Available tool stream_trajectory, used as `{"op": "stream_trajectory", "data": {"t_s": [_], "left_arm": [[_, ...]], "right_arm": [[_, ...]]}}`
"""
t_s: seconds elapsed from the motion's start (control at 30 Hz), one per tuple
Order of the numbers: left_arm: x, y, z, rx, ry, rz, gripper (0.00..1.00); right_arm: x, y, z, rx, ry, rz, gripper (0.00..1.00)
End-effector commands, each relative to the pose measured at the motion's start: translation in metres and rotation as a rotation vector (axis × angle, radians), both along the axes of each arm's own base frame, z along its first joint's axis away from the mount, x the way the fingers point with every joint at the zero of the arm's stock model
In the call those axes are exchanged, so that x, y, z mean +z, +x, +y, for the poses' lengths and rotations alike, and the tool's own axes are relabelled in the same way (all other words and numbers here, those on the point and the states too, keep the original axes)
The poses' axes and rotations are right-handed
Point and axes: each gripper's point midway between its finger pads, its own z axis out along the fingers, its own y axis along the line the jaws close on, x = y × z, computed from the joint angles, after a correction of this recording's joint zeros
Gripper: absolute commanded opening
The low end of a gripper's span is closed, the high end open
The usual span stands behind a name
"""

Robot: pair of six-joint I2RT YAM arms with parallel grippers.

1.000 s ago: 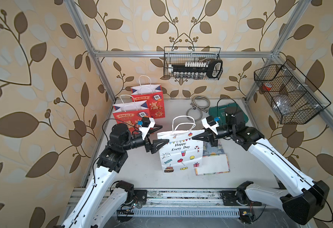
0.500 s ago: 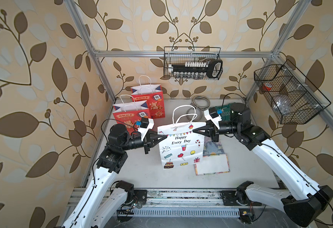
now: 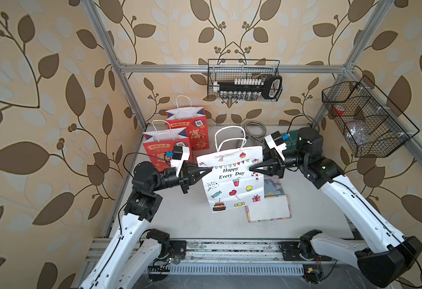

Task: Put away the paper bag
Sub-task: Press the paper bag.

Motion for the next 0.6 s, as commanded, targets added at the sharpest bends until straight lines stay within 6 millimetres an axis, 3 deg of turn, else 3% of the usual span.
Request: {"op": "stream_trajectory", "data": {"t_s": [0.0,0.07,0.13,0.17,0.2,0.27,0.3,0.37,0.43,0.57], "left_arm": [[0.015,-0.001,0.001,-0.004,-0.042,-0.024,0.0],[0.014,0.002,0.001,0.006,-0.038,-0.006,0.0],[0.013,0.006,0.002,0.026,-0.034,0.016,0.03],[0.012,0.008,0.002,0.037,-0.035,0.026,0.11],[0.012,0.009,0.003,0.043,-0.035,0.034,0.22],[0.011,0.011,0.003,0.055,-0.036,0.052,0.62],[0.01,0.013,0.004,0.066,-0.036,0.063,0.76],[0.004,0.016,0.005,0.087,-0.028,0.078,0.92],[-0.004,0.017,0.006,0.102,-0.016,0.081,0.99],[-0.025,0.017,0.006,0.102,0.026,0.101,0.99]], "right_arm": [[0.0,-0.005,0.001,0.056,0.014,0.025,0.13],[0.001,-0.004,0.001,0.056,0.016,0.022,0.0],[0.003,-0.003,0.002,0.046,0.015,0.016,0.0],[0.004,-0.003,0.002,0.041,0.016,0.011,0.0],[0.005,-0.002,0.002,0.034,0.017,0.006,0.0],[0.007,-0.001,0.001,0.024,0.021,-0.001,0.0],[0.009,-0.001,0.001,0.017,0.024,-0.006,0.0],[0.012,0.001,0.001,0.005,0.03,-0.01,0.0],[0.016,0.003,0.001,-0.012,0.038,-0.015,0.0],[0.021,0.007,0.001,-0.036,0.052,-0.023,0.0]]}}
